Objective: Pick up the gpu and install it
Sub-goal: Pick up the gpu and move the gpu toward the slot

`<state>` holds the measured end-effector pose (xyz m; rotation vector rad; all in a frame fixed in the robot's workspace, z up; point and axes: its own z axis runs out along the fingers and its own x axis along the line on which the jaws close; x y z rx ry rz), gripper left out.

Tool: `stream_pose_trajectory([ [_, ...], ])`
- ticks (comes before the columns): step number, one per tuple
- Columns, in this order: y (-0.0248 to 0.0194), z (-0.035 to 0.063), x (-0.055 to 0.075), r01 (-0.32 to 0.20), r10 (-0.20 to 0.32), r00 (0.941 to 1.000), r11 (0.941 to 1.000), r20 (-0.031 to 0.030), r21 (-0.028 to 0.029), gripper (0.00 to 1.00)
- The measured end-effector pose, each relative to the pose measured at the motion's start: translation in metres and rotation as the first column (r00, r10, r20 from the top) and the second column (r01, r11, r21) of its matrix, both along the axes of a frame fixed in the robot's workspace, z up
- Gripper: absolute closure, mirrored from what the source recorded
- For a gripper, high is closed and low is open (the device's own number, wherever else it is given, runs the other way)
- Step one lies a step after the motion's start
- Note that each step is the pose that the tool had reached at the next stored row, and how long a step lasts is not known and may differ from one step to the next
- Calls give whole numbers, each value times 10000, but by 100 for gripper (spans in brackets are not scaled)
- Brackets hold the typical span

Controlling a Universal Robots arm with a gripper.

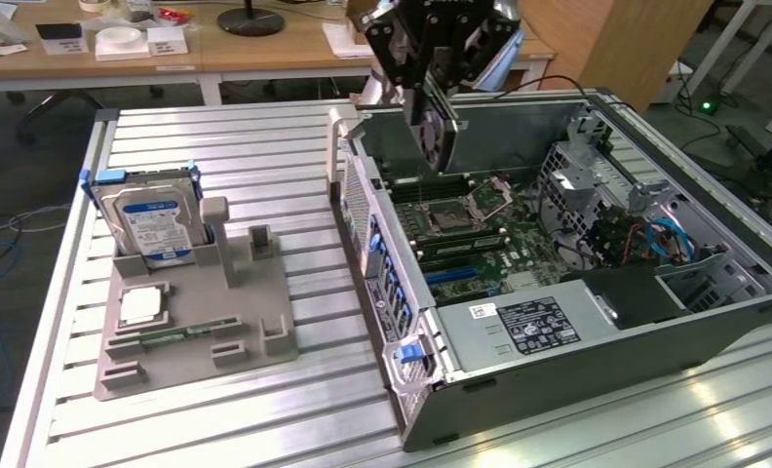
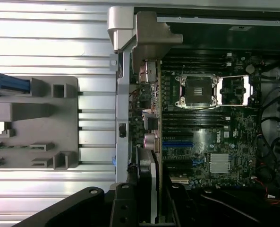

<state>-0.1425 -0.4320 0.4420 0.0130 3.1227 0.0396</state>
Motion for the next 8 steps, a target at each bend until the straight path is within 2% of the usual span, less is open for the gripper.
stream_pose_trajectory([
  [8,0,0,215,-1,1,10000,10000,0,0,72],
])
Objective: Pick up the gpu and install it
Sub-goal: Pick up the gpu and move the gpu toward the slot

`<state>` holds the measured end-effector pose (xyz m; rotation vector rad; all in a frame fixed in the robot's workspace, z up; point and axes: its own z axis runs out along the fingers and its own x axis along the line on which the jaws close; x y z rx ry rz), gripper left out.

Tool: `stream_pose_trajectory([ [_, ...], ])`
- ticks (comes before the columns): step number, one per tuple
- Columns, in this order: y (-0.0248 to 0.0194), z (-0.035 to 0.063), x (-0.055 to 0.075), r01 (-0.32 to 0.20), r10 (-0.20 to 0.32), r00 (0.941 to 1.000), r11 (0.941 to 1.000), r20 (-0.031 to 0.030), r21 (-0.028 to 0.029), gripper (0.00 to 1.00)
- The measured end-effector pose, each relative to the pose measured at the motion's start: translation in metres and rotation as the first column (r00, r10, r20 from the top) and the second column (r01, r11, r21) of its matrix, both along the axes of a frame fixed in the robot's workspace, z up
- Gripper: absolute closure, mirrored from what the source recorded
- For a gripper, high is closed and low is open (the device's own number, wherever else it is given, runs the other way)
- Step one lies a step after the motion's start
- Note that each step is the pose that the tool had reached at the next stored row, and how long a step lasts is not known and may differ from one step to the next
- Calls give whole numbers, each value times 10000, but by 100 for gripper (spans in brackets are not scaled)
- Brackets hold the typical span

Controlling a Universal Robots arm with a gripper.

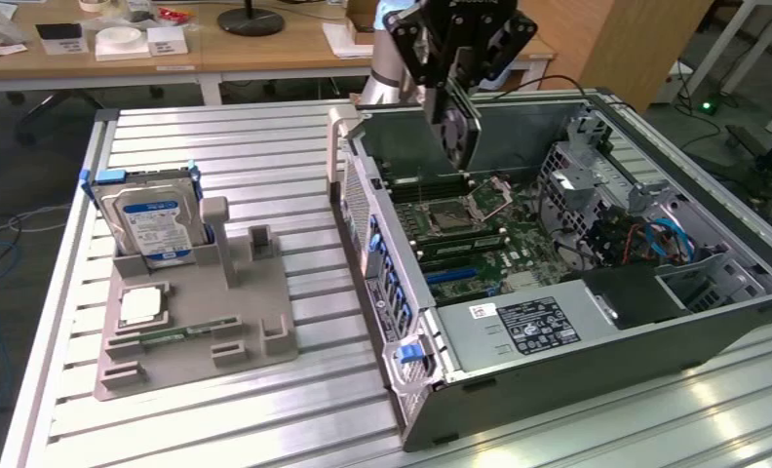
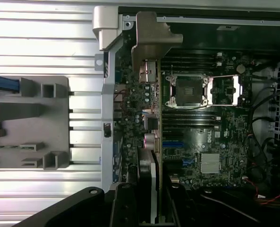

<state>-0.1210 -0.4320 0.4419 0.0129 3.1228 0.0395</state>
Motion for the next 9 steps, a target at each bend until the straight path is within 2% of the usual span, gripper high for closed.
stream_pose_trajectory([
  [9,0,-1,247,2,-2,10000,10000,0,0,72],
])
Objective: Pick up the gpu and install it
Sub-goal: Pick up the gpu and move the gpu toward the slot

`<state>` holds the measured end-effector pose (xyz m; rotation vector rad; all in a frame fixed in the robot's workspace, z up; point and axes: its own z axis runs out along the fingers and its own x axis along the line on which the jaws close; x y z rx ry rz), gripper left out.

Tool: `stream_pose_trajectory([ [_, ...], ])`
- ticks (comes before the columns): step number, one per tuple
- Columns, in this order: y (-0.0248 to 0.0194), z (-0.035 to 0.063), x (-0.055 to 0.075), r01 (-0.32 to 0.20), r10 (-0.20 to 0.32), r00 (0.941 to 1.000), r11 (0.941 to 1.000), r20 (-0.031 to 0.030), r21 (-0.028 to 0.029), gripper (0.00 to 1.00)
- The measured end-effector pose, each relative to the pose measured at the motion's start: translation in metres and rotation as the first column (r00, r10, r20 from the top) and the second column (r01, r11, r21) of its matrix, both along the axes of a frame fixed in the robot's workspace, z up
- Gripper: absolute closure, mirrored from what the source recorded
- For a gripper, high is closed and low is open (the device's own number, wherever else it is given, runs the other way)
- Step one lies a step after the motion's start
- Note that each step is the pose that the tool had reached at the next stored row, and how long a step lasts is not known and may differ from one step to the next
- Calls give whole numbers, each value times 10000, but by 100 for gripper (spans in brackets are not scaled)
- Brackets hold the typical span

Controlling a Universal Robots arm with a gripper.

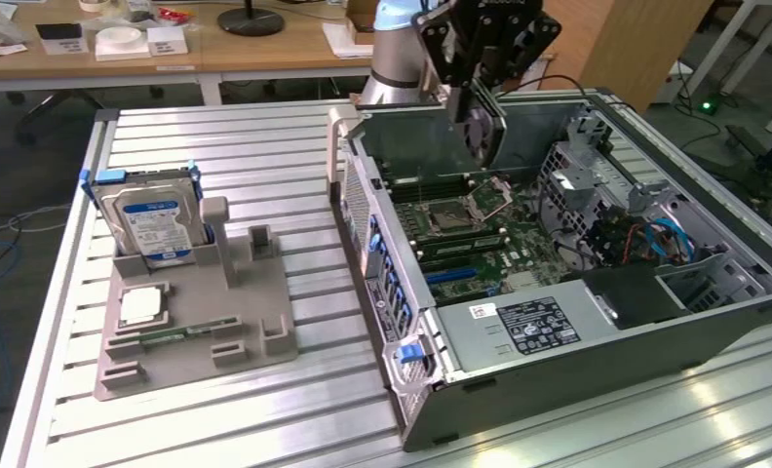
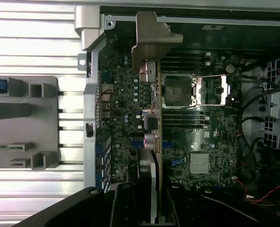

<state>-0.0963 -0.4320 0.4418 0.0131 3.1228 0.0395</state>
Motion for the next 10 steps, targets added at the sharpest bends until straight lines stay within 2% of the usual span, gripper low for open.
stream_pose_trajectory([
  [10,0,-2,298,0,0,10000,10000,1,1,72],
])
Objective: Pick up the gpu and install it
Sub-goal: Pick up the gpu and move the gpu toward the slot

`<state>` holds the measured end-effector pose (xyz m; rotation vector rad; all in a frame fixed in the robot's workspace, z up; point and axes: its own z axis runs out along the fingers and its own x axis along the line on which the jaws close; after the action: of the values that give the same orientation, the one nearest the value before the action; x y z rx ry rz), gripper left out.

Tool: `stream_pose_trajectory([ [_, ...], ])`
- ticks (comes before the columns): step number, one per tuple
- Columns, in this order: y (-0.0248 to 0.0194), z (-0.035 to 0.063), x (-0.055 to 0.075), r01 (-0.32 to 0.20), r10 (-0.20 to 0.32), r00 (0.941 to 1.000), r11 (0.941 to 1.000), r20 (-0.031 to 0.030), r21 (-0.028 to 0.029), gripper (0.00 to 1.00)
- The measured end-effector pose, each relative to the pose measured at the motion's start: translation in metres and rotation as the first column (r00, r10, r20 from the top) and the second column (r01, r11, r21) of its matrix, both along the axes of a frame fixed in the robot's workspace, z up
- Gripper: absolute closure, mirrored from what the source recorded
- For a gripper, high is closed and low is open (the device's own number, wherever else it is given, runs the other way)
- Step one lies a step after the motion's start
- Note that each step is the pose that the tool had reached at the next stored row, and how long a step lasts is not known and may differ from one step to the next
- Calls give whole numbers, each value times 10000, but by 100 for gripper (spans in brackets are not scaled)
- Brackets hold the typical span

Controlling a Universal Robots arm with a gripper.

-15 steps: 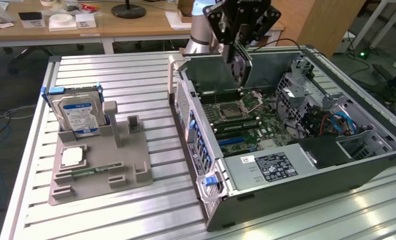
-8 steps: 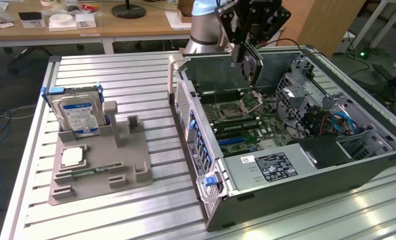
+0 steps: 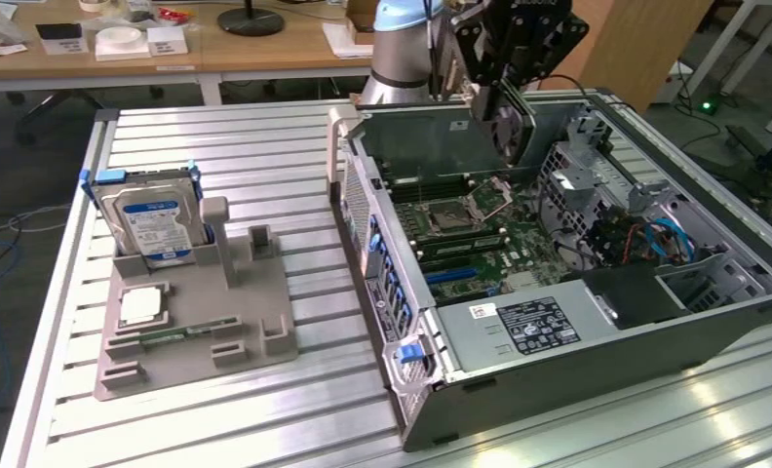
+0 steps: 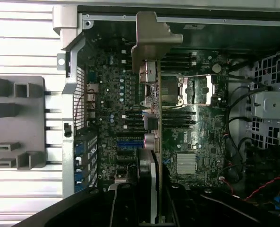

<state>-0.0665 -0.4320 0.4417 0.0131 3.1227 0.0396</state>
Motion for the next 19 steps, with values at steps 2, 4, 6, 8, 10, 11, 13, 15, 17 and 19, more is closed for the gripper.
stream_pose_trajectory([
  [2,0,0,60,-1,1,10000,10000,-1,-1,72],
  [4,0,-1,120,-1,1,10000,10000,0,0,72],
  [6,0,-1,182,-1,1,10000,10000,-1,-1,72],
  [8,0,-2,242,-1,1,10000,10000,0,-1,72],
  [10,0,-3,303,0,0,10000,10000,0,0,72],
  [11,0,-3,334,-1,1,10000,10000,0,0,72],
  [13,0,-4,398,0,0,10000,10000,0,0,72],
  [15,0,-5,465,-1,1,10000,10000,0,0,72],
  [17,0,-6,531,-1,1,10000,10000,0,0,72],
  [19,0,-7,595,-1,1,10000,10000,0,0,72],
])
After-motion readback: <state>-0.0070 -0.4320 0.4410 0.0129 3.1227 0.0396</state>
